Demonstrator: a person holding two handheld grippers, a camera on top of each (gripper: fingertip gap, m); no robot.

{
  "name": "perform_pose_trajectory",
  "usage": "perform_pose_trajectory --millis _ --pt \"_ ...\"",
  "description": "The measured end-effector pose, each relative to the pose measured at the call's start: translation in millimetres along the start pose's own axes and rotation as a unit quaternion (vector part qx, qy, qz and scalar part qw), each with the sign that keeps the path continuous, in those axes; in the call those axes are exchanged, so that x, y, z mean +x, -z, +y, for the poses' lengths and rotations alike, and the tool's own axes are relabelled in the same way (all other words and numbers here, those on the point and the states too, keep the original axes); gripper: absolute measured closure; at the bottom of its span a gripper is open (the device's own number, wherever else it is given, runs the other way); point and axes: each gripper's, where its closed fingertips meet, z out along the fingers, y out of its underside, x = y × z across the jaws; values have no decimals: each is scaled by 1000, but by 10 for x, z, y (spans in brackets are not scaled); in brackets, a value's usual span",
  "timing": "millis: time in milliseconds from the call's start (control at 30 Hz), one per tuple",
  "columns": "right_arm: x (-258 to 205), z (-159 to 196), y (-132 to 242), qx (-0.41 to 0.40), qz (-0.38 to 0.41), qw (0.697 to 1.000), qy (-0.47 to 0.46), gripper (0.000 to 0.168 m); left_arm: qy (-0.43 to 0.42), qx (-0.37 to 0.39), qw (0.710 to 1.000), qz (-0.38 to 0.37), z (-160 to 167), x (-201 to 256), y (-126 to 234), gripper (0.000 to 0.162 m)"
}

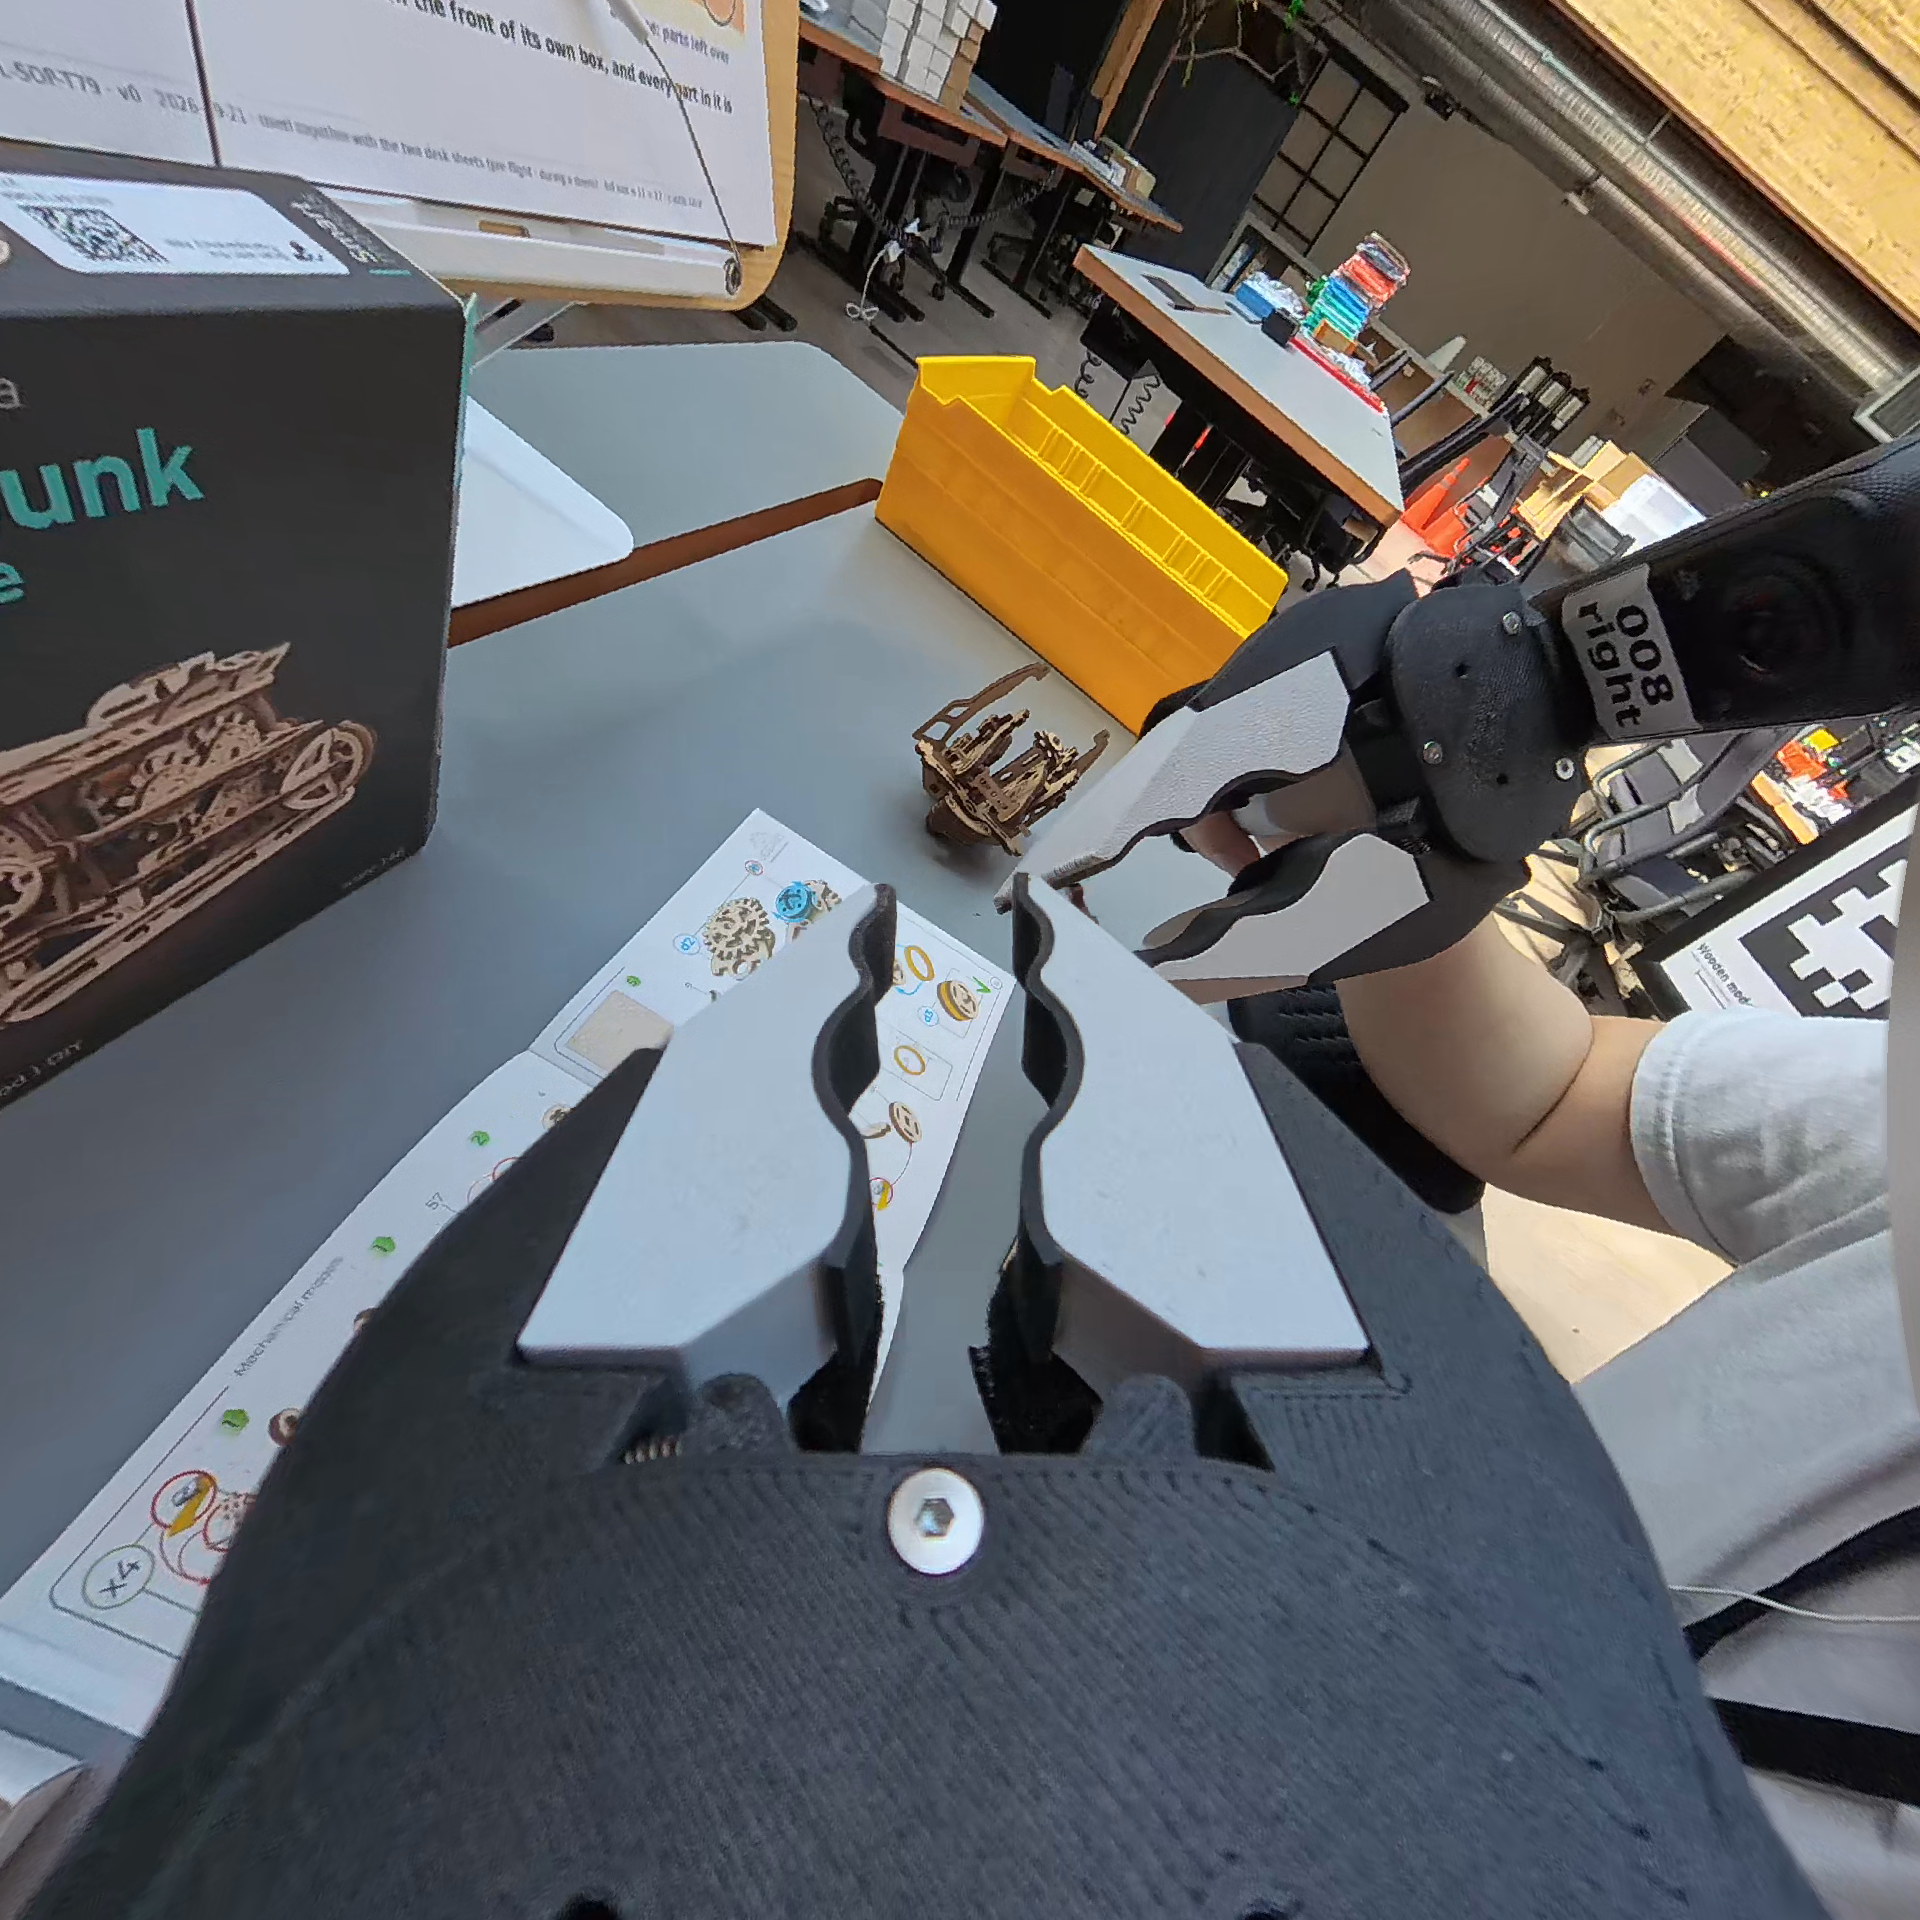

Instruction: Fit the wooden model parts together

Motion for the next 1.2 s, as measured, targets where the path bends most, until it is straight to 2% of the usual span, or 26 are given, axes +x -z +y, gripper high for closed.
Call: perform_pose_trajectory --millis 567,700,800,1133,1200 --pt "7 -7 -63 -6 22 1000 16 144 12 -60 998 -10 241 -14 -185 136" --pt "-16 -18 -78 -8 22 999 22 144 7 -82 997 -10 327 -7 -234 147" --pt "-18 -21 -79 -10 25 999 28 144 9 -85 996 1 351 16 -251 162" --pt "-14 25 -104 -21 29 999 34 144 30 -65 997 12 285 2 -206 162" --pt "-12 23 -104 -20 29 999 33 144 40 -58 997 31 248 58 -190 150"
